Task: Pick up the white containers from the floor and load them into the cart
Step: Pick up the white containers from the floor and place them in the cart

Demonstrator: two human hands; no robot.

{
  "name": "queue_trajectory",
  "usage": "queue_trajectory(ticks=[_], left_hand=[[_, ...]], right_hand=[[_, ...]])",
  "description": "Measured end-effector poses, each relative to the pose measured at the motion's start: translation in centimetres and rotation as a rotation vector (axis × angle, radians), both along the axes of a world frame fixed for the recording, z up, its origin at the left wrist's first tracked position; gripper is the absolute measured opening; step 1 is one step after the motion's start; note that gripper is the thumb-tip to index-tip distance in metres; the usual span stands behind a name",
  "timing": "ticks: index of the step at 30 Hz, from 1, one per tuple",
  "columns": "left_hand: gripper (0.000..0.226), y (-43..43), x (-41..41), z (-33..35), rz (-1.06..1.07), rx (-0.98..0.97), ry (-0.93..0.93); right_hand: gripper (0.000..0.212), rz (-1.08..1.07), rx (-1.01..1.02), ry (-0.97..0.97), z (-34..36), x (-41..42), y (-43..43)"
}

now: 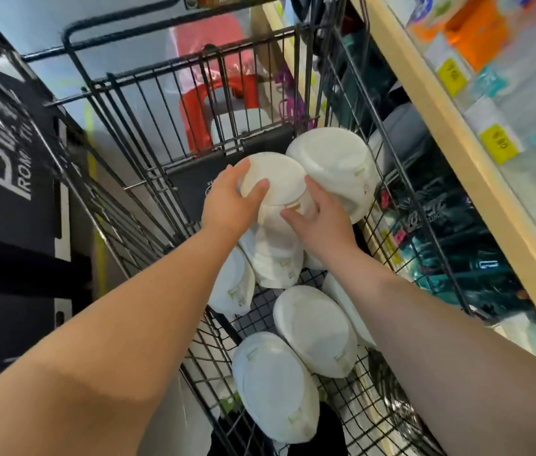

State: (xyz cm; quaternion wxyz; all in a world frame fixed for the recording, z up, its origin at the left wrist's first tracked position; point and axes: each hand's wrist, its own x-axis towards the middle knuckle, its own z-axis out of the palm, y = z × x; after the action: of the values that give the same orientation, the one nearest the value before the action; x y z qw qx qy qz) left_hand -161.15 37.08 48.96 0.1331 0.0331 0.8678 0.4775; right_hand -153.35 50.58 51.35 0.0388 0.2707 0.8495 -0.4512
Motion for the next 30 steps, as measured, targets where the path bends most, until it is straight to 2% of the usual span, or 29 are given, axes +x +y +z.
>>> queue_trajectory(ticks=[6, 11, 14, 19, 23, 30], left_hand=[[0.046, -3.7, 6.5, 4.3, 0.026, -0.012, 0.037], [0.033, -6.5, 15.8, 9.0, 0.085, 0.02, 0.06], [0.034, -8.3, 21.9, 10.2, 0.177, -0.014, 0.052], [0.035, -10.6, 33.1, 11.3, 0.486, -0.042, 0.074], [0.029, -12.5, 42.6, 12.8, 0.763, -0.014, 0.049], [0.027, -15.9, 59.6, 14.6, 1.173, 0.012, 0.117]], right_hand=[[0.061, 0.029, 0.041, 0.025, 3.7, 5.2, -1.3], [0.047, 0.183, -0.048, 0.085, 6.7, 11.8, -3.8], [0.041, 0.332, -0.095, 0.123, 7.3, 15.6, -5.1], [0.038, 0.674, -0.168, 0.156, 8.3, 21.5, -7.7], [0.041, 0.993, -0.12, 0.165, 10.6, 26.1, -11.0], [0.039, 1.425, -0.093, 0.229, 13.8, 37.0, -19.6]])
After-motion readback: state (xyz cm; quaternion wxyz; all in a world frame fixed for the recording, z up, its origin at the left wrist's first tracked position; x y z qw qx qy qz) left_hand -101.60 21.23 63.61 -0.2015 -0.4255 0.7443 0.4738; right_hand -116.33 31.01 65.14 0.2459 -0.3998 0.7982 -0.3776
